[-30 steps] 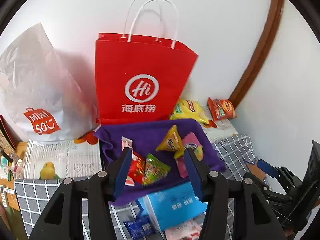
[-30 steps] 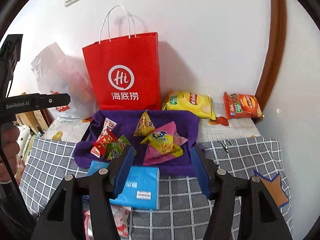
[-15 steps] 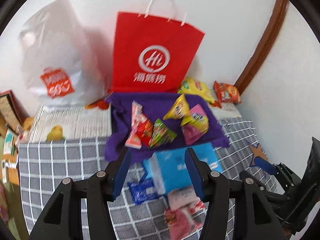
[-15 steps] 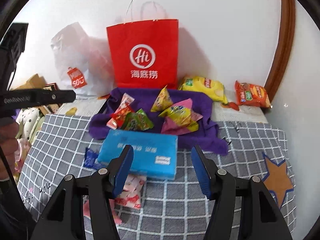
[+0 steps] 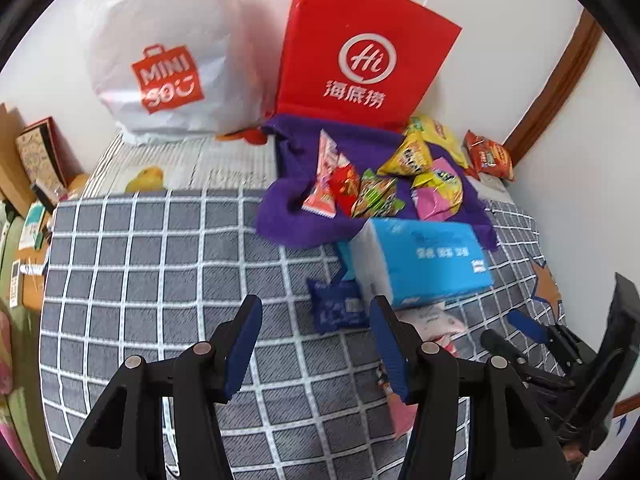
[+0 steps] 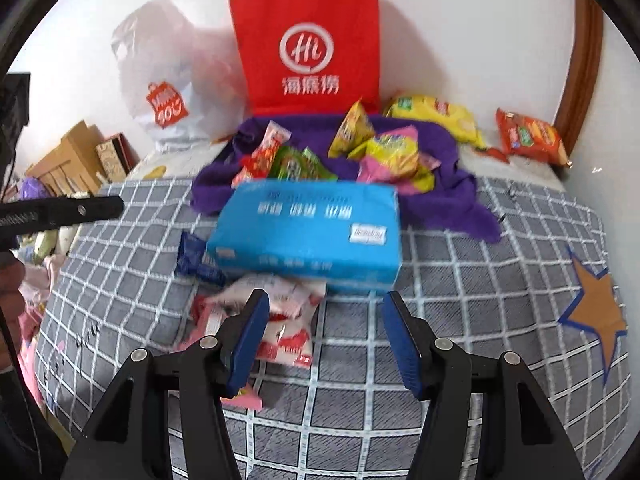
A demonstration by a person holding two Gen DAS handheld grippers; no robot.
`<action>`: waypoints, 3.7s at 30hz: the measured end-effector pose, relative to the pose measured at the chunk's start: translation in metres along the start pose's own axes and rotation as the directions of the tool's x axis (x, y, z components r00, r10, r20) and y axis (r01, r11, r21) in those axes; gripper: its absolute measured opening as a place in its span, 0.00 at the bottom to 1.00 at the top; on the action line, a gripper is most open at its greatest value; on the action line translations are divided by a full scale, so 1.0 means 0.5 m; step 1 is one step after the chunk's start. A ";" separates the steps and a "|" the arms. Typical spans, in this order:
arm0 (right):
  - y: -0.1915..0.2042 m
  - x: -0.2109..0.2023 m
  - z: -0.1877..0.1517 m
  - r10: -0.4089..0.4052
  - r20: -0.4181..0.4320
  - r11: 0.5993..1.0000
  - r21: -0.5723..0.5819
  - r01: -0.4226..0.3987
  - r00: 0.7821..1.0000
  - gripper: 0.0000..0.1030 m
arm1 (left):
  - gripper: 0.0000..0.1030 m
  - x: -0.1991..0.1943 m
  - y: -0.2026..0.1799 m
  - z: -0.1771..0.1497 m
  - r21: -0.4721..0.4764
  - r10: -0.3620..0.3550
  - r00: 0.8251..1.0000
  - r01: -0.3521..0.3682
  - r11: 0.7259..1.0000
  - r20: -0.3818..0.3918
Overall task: Organize snacks
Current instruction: 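Grasp the white lychee candy bag with the right tool while the left tool grasps the pink bag, then carry the lychee bag and pink bag in both tools over the purple towel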
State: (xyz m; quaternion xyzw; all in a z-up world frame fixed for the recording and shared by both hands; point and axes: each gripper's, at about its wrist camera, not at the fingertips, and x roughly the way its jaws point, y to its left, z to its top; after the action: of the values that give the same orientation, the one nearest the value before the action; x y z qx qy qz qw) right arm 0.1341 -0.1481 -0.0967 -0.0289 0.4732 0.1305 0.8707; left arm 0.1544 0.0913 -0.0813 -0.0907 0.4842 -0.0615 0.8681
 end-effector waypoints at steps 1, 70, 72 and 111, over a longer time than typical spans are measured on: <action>0.003 0.011 -0.008 0.004 -0.015 1.000 -0.008 -0.004 1.000 0.57 | 0.52 0.002 0.005 -0.005 -0.005 0.002 1.000 -0.002 1.000 -0.003; -0.112 0.094 -0.105 -0.054 0.002 0.999 0.002 0.054 0.999 0.58 | 0.59 0.154 -0.151 -0.108 0.042 -0.070 0.979 0.080 0.996 -0.194; -0.111 0.094 -0.105 -0.053 0.002 0.999 0.003 0.053 0.999 0.58 | 0.59 0.164 -0.150 -0.113 0.044 -0.039 0.979 0.048 0.998 -0.200; -0.069 -0.084 0.212 -0.049 0.224 0.999 0.005 0.049 0.973 0.51 | 0.43 -0.010 -0.106 0.112 0.054 -0.038 0.995 0.033 0.998 0.088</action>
State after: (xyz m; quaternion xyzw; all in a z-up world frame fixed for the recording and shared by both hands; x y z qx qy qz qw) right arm 0.2077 -0.1713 -0.0059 -0.0259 0.3711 0.1115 0.9215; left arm 0.1986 0.0461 -0.0371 -0.0791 0.4418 -0.0855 0.8895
